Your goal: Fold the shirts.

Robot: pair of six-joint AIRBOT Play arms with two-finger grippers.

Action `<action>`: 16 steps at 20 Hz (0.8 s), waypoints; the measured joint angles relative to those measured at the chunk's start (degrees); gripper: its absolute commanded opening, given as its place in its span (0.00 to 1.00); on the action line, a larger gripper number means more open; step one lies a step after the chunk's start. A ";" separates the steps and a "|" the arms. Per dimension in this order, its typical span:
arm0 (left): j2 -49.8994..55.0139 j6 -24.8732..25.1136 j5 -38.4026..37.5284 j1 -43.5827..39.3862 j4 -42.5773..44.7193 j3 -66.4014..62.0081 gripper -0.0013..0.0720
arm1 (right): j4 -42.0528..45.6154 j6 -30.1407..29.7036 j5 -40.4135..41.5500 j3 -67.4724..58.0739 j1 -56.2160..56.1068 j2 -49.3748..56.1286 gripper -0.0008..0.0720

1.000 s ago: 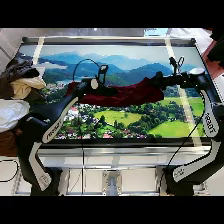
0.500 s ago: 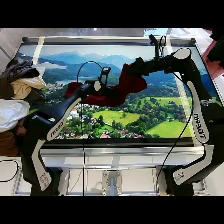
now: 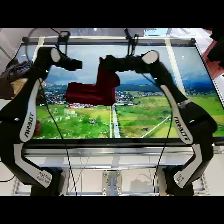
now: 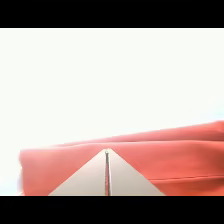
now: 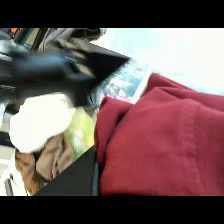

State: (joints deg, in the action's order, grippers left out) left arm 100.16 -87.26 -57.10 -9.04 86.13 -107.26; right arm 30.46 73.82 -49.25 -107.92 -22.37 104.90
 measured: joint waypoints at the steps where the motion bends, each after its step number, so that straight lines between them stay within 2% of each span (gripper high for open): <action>1: -0.85 0.02 -1.14 1.16 0.35 -0.17 0.03 | -0.68 0.04 3.13 -1.11 -2.16 2.08 0.04; 2: -1.57 0.02 -2.34 2.14 0.50 -0.28 0.03 | -1.53 0.20 6.27 -2.19 -4.07 4.11 0.05; 3: -2.05 0.02 -3.37 2.75 0.59 -0.39 0.03 | -2.54 0.22 9.64 -3.21 -5.84 6.27 0.24; 4: -2.45 0.04 -4.50 3.26 0.59 -0.44 0.03 | -4.00 0.35 13.49 -4.11 -7.56 8.31 0.54; 5: -2.64 0.09 -5.57 3.54 0.55 -0.48 0.03 | -5.84 0.35 17.46 -4.81 -8.92 10.12 0.63; 8: -3.08 0.94 -8.13 4.07 0.37 -0.57 0.03 | -11.10 0.35 25.05 -5.81 -10.36 13.27 0.63; 10: -3.26 1.36 -9.14 4.20 0.35 -0.59 0.03 | -13.14 0.33 25.40 -6.12 -9.16 13.75 0.62; 14: -3.34 1.73 -10.25 4.33 0.20 -0.59 0.03 | -9.86 0.44 17.00 -6.38 -2.43 13.35 0.61; 16: -3.34 1.75 -10.34 4.37 -0.22 -0.59 0.03 | -4.26 4.42 10.27 -6.38 1.40 13.33 0.62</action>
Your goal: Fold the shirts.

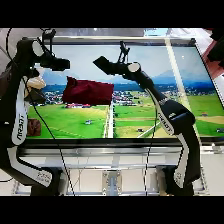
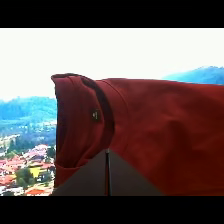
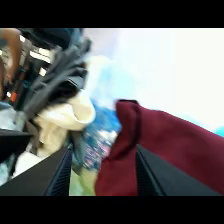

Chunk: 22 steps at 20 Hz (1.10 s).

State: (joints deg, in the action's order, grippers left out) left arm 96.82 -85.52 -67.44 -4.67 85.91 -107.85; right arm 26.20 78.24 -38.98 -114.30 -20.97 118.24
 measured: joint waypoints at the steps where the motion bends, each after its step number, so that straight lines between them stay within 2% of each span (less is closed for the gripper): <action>1: 0.00 0.00 0.07 0.00 -0.31 0.00 0.03 | 3.80 2.91 -3.52 0.04 1.64 0.00 0.62; 5: 0.00 0.02 0.35 0.00 -1.66 0.00 0.03 | 15.17 11.93 -14.29 0.92 4.66 1.44 0.63; 6: 0.00 0.02 0.37 0.00 -1.86 0.00 0.03 | 16.20 13.11 -16.22 1.09 4.87 2.32 0.69; 7: 0.02 0.02 0.37 0.00 -1.97 0.00 0.03 | 16.50 13.99 -17.22 1.18 4.98 3.26 0.72; 22: 0.00 1.51 0.15 0.00 -2.36 0.00 0.03 | 13.29 17.49 -20.76 1.42 2.64 8.96 0.72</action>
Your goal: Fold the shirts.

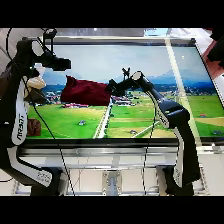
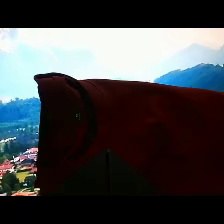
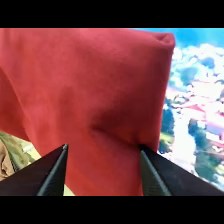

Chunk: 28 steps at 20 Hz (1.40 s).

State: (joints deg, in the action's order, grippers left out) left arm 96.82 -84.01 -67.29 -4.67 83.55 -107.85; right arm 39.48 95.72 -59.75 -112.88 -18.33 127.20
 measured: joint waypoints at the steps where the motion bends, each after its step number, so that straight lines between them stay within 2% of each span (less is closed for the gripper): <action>1: 0.00 0.02 -0.04 0.00 0.02 0.00 0.03 | 0.09 0.09 0.00 -0.02 -0.15 0.07 0.72; 5: 0.00 0.48 -0.15 0.00 0.00 0.00 0.03 | 0.26 -0.04 -1.18 -0.63 0.59 -0.15 0.72; 9: 0.00 0.94 -0.28 0.00 0.00 0.00 0.03 | 0.50 -0.79 -6.14 -1.75 3.63 -1.77 0.72; 13: 0.00 1.09 -0.31 0.00 -0.02 0.00 0.03 | 4.74 0.79 -9.68 -1.97 4.04 -2.36 0.72; 18: 0.00 1.09 -0.37 0.00 -0.02 0.00 0.03 | 6.73 2.23 -5.38 -2.03 0.79 -1.11 0.72; 23: 0.00 1.40 -0.48 0.00 -0.02 0.00 0.03 | 2.01 3.08 -2.01 -2.05 -1.22 1.66 0.70; 24: 0.00 1.51 -0.50 0.00 -0.02 0.00 0.03 | 0.76 3.08 -1.18 -2.08 -1.51 2.05 0.61; 25: 0.00 1.51 -0.50 0.00 0.00 0.00 0.03 | -0.09 3.06 -0.31 -2.08 -1.79 2.34 0.38; 26: 0.00 1.51 -0.48 0.00 0.00 0.00 0.03 | -0.85 2.69 0.68 -2.03 -1.97 2.67 0.10; 27: 0.02 1.51 -0.48 0.00 0.00 0.00 0.03 | -2.99 1.66 2.01 -1.99 -2.10 2.82 0.05; 28: 0.00 1.51 -0.48 0.00 0.00 0.00 0.03 | -5.68 0.17 3.63 -2.05 -2.19 2.80 0.05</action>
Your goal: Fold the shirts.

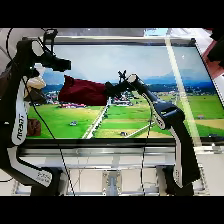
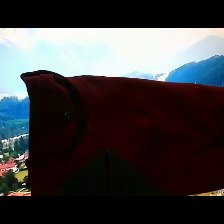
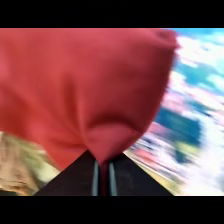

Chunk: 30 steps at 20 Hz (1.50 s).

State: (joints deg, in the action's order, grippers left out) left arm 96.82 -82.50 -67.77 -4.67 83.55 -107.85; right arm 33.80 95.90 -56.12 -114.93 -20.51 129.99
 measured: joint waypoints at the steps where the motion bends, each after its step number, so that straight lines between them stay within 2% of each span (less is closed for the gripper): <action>1: -0.02 0.00 0.04 0.00 0.00 0.00 0.03 | -2.64 -1.70 1.53 -0.04 0.00 0.02 0.05; 5: 0.00 0.02 -0.26 0.00 0.31 0.00 0.03 | -9.75 -7.96 4.70 -0.11 2.36 -1.55 0.05; 8: 0.00 0.02 -0.96 0.00 0.81 0.00 0.03 | -6.36 -8.59 3.23 -0.11 7.52 -5.53 0.05; 11: 0.00 0.02 -1.31 0.00 1.09 0.00 0.03 | 6.91 -3.56 -2.23 -0.11 14.19 -11.30 0.05; 14: 0.00 0.02 -1.95 0.00 1.25 0.00 0.03 | 26.38 2.14 -12.17 -0.09 21.81 -18.05 0.05; 17: 0.00 -0.02 -2.78 0.00 1.25 0.00 0.03 | 44.06 4.37 -22.01 -0.13 29.99 -24.13 0.05; 19: -0.02 -0.48 -3.41 0.00 1.14 0.00 0.03 | 52.57 4.39 -27.28 -0.11 35.82 -27.26 0.05; 24: -0.02 -2.62 -4.24 0.00 -1.20 0.00 0.03 | 65.05 2.40 -36.85 1.86 48.26 -30.60 0.05; 30: -0.02 -5.14 -4.92 -0.07 -4.00 0.00 0.03 | 74.64 1.44 -43.12 15.58 54.25 -31.34 0.05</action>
State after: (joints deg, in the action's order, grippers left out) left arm 96.79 -87.64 -72.69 -4.73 79.55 -107.85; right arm 108.44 97.34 -99.24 -99.35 33.74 98.65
